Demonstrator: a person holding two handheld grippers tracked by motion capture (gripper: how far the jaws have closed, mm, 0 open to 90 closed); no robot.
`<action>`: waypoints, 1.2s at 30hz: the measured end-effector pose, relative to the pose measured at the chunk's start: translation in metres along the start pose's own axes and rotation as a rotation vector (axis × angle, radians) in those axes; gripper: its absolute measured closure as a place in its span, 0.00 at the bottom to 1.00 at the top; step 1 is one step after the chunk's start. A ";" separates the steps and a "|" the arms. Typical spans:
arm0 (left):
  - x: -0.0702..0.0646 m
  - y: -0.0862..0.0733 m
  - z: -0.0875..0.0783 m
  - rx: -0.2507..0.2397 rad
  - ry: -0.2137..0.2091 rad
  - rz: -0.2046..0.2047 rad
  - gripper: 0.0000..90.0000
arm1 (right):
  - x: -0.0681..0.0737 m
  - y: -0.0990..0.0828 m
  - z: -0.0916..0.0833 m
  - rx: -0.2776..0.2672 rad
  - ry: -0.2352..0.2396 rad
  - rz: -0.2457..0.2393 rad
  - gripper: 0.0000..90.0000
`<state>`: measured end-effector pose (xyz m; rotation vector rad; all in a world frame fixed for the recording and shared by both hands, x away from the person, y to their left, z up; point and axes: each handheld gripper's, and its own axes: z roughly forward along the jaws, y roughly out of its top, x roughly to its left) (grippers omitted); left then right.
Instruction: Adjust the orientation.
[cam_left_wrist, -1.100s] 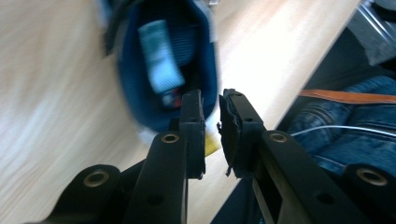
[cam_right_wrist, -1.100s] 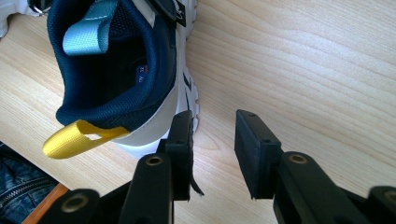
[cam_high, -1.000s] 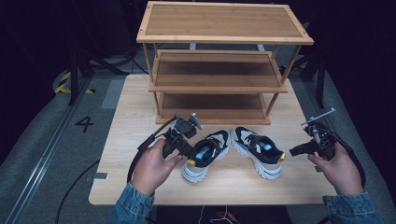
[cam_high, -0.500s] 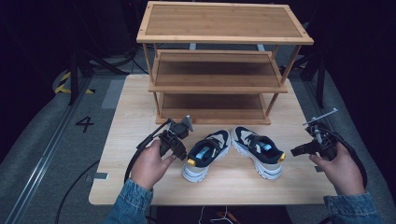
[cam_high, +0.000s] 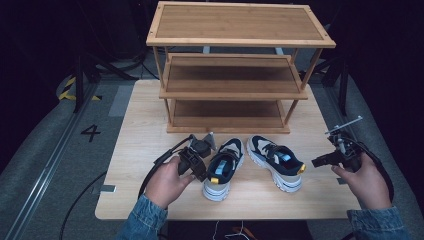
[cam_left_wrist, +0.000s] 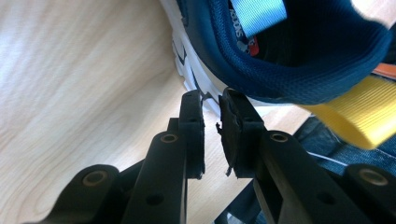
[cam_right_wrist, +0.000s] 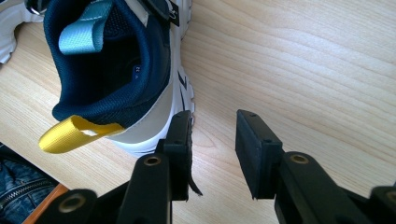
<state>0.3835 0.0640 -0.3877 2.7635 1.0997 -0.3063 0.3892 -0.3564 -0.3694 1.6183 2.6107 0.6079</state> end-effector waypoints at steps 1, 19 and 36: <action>-0.002 0.001 0.002 0.010 -0.006 0.006 0.87 | 0.001 0.000 0.001 0.002 -0.002 0.000 0.74; -0.033 0.033 0.030 0.030 0.019 0.092 0.85 | -0.003 -0.006 -0.004 -0.007 -0.004 0.020 0.74; -0.036 0.018 -0.017 -0.089 -0.015 0.044 0.53 | -0.007 -0.009 -0.008 -0.016 -0.002 0.031 0.71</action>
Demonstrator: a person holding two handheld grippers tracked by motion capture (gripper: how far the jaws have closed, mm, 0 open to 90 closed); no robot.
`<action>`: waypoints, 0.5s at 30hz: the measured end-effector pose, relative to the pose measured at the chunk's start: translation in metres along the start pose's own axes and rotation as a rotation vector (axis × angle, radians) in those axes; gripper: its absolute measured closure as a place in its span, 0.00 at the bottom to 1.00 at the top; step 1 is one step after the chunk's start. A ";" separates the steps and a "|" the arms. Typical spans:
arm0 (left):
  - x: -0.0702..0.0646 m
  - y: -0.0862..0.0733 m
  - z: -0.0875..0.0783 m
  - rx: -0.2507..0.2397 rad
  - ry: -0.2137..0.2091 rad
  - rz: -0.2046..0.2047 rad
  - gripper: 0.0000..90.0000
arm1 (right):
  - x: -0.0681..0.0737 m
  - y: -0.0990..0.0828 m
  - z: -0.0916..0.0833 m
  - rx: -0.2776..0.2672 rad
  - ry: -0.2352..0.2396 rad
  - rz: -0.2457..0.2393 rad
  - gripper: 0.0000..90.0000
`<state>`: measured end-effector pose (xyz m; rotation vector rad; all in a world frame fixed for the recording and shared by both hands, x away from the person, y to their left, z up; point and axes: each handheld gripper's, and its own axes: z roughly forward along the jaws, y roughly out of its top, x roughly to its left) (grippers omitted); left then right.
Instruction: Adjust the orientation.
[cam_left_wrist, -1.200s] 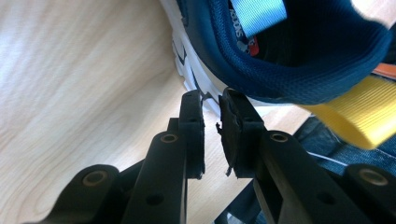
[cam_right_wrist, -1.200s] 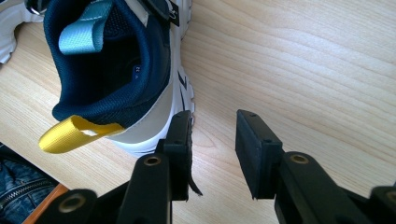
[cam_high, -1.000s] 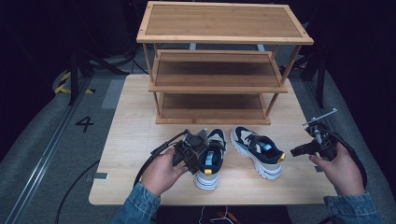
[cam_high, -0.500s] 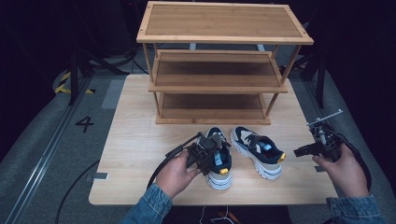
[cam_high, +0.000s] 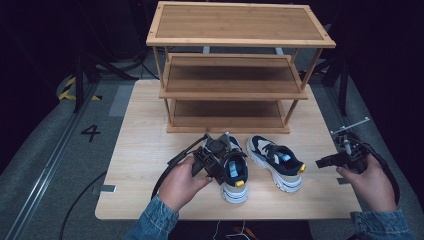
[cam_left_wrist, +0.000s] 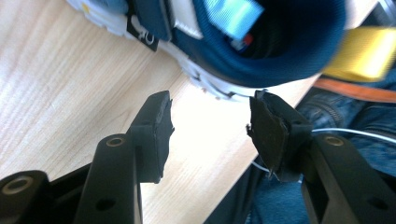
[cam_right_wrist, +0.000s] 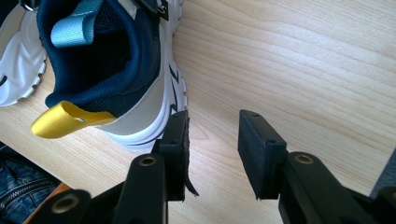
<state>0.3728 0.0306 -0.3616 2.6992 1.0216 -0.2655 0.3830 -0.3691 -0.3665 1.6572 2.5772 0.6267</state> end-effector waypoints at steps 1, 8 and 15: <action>-0.003 0.001 -0.004 -0.012 0.006 0.013 0.53 | 0.000 -0.001 -0.001 -0.004 0.005 0.008 0.71; -0.029 0.009 -0.013 -0.063 0.010 0.126 0.47 | -0.001 -0.004 -0.004 -0.010 -0.003 0.006 0.69; -0.043 0.019 -0.008 -0.063 0.014 0.177 0.46 | -0.003 -0.008 -0.004 -0.007 -0.009 0.017 0.67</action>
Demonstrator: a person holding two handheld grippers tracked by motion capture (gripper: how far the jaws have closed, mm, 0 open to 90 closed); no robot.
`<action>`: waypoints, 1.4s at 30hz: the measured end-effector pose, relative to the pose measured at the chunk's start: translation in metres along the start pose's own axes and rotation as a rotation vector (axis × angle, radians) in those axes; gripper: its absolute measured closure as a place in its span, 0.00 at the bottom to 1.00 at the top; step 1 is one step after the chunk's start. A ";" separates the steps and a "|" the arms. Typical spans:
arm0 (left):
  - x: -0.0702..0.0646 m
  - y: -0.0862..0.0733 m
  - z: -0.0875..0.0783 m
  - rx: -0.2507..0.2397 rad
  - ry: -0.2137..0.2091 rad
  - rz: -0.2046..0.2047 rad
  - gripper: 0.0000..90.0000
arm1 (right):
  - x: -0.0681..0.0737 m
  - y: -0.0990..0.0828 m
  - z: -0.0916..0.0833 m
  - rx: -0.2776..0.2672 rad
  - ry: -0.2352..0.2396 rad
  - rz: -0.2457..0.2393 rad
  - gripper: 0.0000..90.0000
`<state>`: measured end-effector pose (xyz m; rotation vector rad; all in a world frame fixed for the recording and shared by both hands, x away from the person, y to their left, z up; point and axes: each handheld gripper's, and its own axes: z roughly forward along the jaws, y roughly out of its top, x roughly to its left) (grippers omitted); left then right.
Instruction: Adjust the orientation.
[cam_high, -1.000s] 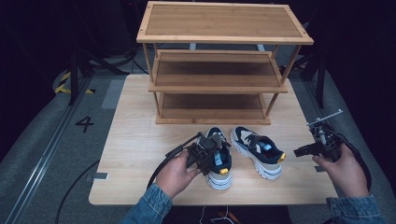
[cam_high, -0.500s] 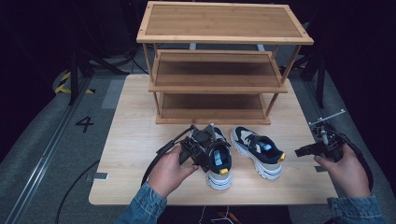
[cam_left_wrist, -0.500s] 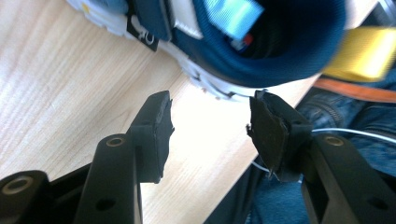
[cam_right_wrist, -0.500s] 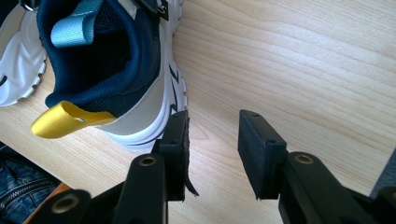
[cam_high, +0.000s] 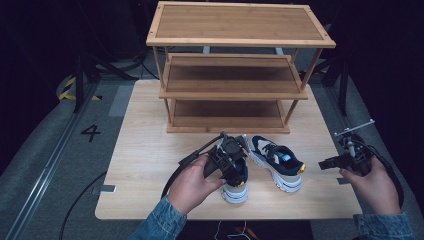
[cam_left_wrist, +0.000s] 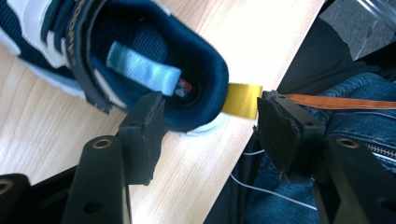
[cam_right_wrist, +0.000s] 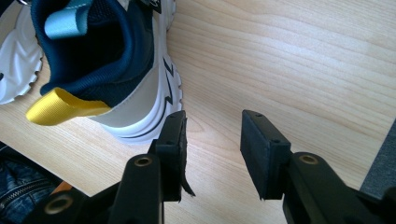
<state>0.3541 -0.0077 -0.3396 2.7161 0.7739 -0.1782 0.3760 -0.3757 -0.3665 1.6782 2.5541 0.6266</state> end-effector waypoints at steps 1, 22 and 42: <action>0.000 0.003 0.004 0.008 0.000 0.009 0.45 | 0.000 -0.001 0.000 -0.003 0.000 0.005 0.66; 0.000 0.026 0.056 0.153 -0.051 0.071 0.61 | 0.002 -0.007 0.006 0.019 -0.021 -0.003 0.64; 0.009 0.015 0.029 0.136 0.052 0.111 0.79 | 0.005 0.000 0.010 0.024 -0.016 -0.014 0.65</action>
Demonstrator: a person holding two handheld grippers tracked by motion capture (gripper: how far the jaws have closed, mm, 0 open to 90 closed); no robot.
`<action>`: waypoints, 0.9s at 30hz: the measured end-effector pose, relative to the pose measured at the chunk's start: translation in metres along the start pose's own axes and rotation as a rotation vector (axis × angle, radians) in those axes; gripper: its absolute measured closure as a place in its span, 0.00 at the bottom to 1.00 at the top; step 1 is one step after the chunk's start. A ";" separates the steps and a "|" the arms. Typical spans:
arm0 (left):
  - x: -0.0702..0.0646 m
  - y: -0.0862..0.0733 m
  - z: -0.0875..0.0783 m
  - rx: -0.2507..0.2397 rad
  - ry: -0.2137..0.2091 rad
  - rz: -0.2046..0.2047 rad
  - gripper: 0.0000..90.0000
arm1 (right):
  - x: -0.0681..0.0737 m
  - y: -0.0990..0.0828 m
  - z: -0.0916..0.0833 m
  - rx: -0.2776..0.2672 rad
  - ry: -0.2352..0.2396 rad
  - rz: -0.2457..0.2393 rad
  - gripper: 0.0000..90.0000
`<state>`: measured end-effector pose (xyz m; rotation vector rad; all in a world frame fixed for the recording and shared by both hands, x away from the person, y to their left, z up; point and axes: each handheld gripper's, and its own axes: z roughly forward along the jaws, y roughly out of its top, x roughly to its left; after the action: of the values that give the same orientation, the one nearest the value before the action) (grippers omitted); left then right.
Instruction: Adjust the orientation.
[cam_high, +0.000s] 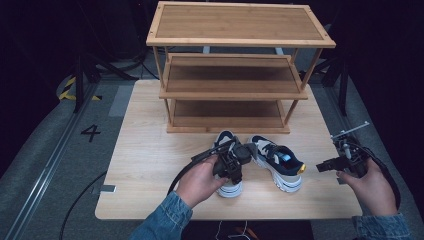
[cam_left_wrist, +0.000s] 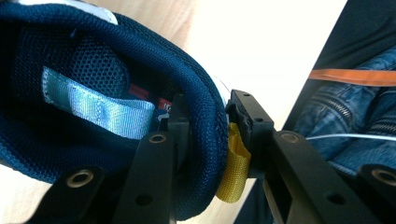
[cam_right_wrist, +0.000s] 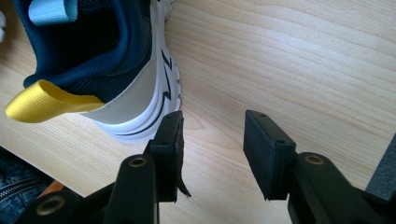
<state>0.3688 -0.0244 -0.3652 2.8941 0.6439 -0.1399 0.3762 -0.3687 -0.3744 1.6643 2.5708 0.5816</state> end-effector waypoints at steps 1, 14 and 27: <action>0.002 -0.002 -0.002 -0.003 0.003 -0.005 0.79 | 0.000 0.000 0.001 0.001 0.001 -0.001 0.65; 0.041 -0.010 -0.027 -0.042 0.054 -0.039 0.79 | 0.000 0.000 0.007 0.017 -0.003 -0.003 0.65; 0.078 0.000 -0.031 -0.034 0.093 0.005 0.78 | -0.003 -0.007 0.008 0.028 0.001 0.019 0.65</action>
<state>0.4405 0.0136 -0.3453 2.8829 0.6483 0.0062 0.3736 -0.3716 -0.3849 1.6992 2.5782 0.5504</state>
